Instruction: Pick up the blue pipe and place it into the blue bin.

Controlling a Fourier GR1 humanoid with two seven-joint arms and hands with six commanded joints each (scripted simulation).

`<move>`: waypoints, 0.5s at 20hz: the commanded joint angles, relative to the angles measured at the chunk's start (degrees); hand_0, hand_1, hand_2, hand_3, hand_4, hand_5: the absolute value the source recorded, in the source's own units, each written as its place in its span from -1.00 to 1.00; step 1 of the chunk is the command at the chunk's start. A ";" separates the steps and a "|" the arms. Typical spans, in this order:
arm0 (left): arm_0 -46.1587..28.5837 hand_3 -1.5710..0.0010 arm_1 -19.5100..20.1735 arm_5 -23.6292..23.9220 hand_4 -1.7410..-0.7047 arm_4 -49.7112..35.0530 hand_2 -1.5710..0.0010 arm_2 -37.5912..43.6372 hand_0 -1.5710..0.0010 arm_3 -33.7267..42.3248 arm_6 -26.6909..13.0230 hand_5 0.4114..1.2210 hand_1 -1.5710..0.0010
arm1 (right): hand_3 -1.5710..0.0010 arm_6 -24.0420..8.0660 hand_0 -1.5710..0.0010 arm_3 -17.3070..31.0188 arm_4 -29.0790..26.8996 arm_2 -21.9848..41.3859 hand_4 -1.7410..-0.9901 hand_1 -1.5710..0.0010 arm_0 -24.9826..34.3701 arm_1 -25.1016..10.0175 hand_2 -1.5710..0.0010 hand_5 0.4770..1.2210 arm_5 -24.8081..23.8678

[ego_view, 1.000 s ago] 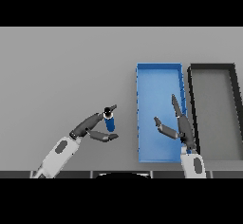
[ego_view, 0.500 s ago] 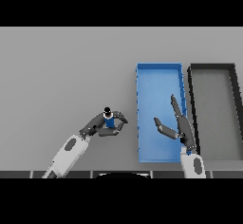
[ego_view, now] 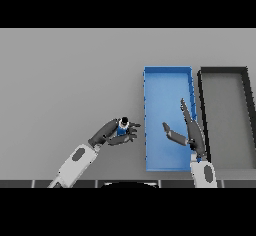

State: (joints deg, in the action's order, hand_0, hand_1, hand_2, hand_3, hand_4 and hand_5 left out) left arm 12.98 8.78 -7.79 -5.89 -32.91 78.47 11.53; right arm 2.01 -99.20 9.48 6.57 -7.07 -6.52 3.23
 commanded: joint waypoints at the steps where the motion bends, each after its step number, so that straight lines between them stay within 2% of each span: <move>1: 0.56 -0.81 -0.40 0.62 -0.94 -0.12 -0.91 0.22 -0.88 0.76 -0.15 0.92 -0.90 | 1.00 -0.07 1.00 -0.08 -0.28 -0.41 0.47 1.00 -0.02 -0.14 1.00 -0.66 -0.12; 3: 0.20 -0.84 -0.12 0.56 -0.96 -0.91 -0.94 -0.23 -0.93 4.76 0.15 0.95 -0.94 | 1.00 0.54 1.00 -0.02 0.35 -0.14 0.49 1.00 -0.47 -0.12 1.00 -0.65 -0.34; 5: 0.99 -0.86 -0.60 0.54 -0.98 -1.26 -0.96 -0.60 -0.95 6.27 -1.40 0.97 -0.96 | 1.00 1.08 1.00 -0.52 0.62 -0.21 0.52 1.00 -0.83 -0.57 1.00 -0.66 -0.33; 7: 2.55 -0.88 -1.11 0.87 -0.98 -1.20 -0.98 -0.75 -0.97 7.62 -3.58 0.98 -0.97 | 1.00 0.25 1.00 -0.15 0.47 -0.53 0.56 1.00 -0.13 -0.44 1.00 -0.67 -0.61; 10: 3.00 -0.90 -0.63 0.64 -0.99 -1.16 -0.99 -1.46 -0.98 10.07 -6.23 0.99 -0.99 | 1.00 1.16 1.00 0.46 0.80 -0.52 0.60 1.00 -0.49 -0.59 1.00 -0.66 -0.60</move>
State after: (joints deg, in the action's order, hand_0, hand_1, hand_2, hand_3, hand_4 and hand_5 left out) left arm 15.98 8.14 -7.28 -7.15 -34.37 88.54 5.28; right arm 3.08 -98.74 10.28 6.05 -7.55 -7.10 2.63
